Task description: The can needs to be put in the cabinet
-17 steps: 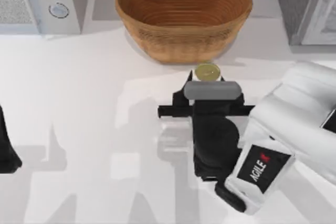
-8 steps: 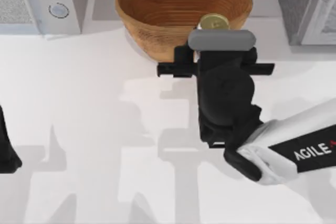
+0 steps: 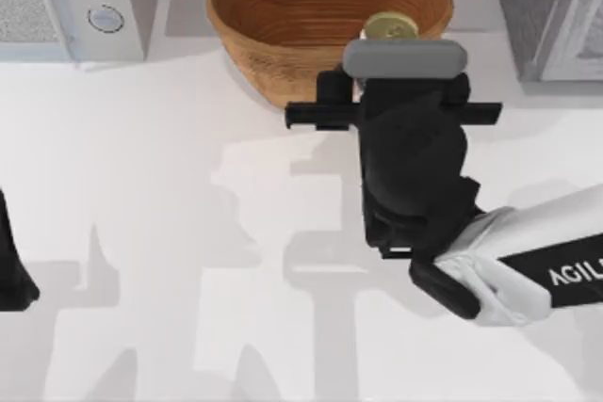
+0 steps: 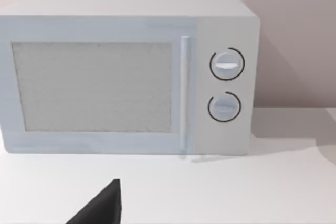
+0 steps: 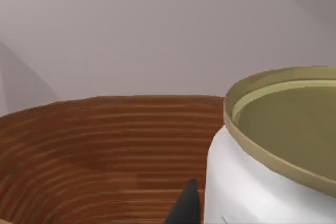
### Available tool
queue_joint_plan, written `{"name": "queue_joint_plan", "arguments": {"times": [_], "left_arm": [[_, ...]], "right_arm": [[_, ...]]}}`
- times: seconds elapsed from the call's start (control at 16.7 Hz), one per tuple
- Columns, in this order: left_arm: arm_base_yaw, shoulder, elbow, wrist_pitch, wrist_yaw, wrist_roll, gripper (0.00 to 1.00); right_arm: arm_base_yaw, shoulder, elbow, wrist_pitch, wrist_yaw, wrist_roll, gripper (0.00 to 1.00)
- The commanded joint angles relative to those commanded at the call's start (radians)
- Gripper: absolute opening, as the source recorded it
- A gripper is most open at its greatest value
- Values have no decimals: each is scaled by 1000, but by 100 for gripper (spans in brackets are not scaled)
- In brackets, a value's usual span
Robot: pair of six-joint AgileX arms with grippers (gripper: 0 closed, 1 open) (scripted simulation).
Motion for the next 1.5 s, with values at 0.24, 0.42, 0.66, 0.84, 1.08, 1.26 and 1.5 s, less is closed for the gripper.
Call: {"name": "queue_joint_plan", "arguments": {"times": [0.24, 0.42, 0.66, 0.84, 1.08, 1.26, 1.5], "left_arm": [[0, 0, 0, 0, 0, 0, 100], [0, 0, 0, 0, 0, 0, 100], [0, 0, 0, 0, 0, 0, 100], [0, 0, 0, 0, 0, 0, 100], [0, 0, 0, 0, 0, 0, 100], [0, 0, 0, 0, 0, 0, 100], [0, 0, 0, 0, 0, 0, 100]], "right_arm": [[-4, -33, -9, -15, -23, 85, 0], [-18, -101, -28, -47, -64, 262, 0], [-56, -237, -73, -115, -140, 642, 0], [-101, -369, -119, -183, -206, 1034, 0], [-177, -569, -196, -289, -301, 1675, 0], [-244, -733, -263, -377, -375, 2221, 0], [-340, -954, -360, -499, -472, 2997, 0]]}}
